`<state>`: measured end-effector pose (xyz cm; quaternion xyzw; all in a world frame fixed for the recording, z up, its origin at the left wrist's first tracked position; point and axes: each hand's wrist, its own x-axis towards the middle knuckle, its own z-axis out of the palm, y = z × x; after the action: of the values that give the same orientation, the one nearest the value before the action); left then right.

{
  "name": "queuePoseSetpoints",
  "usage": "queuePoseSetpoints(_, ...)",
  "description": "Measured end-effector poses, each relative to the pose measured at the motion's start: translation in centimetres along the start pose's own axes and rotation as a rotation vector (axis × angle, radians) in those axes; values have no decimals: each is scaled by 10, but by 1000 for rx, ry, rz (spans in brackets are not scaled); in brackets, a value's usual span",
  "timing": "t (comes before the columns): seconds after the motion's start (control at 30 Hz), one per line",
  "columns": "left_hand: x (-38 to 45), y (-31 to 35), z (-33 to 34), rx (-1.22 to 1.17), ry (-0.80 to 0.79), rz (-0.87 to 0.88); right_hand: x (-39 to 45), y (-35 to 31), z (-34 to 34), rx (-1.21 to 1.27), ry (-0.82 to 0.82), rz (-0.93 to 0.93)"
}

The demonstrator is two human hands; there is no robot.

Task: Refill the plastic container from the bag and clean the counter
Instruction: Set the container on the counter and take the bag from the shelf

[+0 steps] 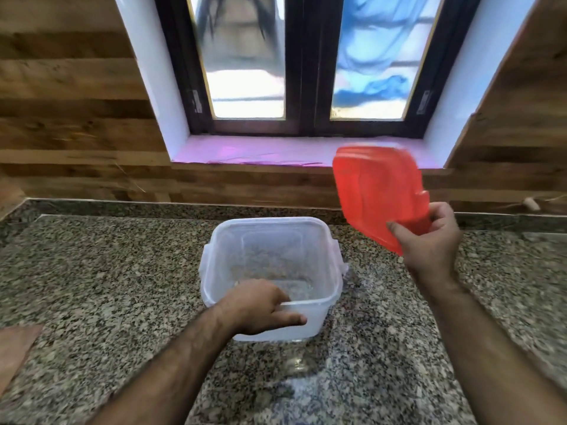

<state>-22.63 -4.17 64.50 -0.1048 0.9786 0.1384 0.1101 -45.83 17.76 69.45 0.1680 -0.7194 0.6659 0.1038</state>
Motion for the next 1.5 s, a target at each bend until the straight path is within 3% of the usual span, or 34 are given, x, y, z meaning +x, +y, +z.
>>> queuePoseSetpoints(0.2,5,0,4,47,24,-45,-41,98,-24,-670,-313,-328)
queuePoseSetpoints(0.33,5,0,6,67,49,-47,-67,156,-41,-801,-428,-423)
queuePoseSetpoints(0.47,5,0,7,69,82,-32,-85,199,-65,-939,-662,-474)
queuePoseSetpoints(0.53,5,1,8,107,96,-23,-93,213,-74,-973,-767,-459)
queuePoseSetpoints(0.67,4,4,9,179,87,-20,-105,229,-76,-1036,-925,-256)
queuePoseSetpoints(0.77,3,7,8,230,53,8,-113,225,-75,-949,-855,-145)
queuePoseSetpoints(0.97,5,14,3,304,21,23,-99,153,-25,-328,-348,-3)
queuePoseSetpoints(1.07,5,13,2,292,80,47,-67,96,9,-91,-198,-33)
queuePoseSetpoints(1.17,-6,9,-5,194,236,33,-41,41,39,-76,-231,-224)
queuePoseSetpoints(1.3,-31,-8,-30,63,472,-5,-28,-23,90,-155,-396,-516)
queuePoseSetpoints(1.5,-92,-99,-113,86,734,-139,-33,-114,218,-284,-627,-756)
